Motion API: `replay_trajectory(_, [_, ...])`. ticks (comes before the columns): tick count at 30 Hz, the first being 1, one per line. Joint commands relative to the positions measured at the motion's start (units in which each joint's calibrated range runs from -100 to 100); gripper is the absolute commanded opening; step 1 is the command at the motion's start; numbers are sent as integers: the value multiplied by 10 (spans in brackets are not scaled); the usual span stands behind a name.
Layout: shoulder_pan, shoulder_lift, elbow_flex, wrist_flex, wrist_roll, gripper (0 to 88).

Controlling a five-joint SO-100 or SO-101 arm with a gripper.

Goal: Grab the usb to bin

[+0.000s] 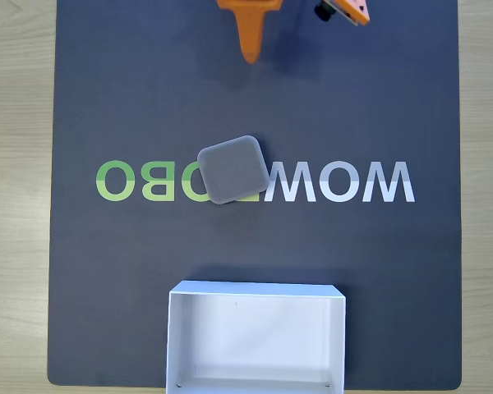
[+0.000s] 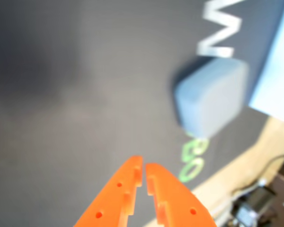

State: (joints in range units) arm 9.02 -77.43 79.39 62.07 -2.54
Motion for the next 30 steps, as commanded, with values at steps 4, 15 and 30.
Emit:
replay_trajectory(4, [2,247,-288,-49,2,9])
replay_trajectory(15, [30,558,-655,119,3,9])
replay_trajectory(30, [83,773,-699,140,256,10])
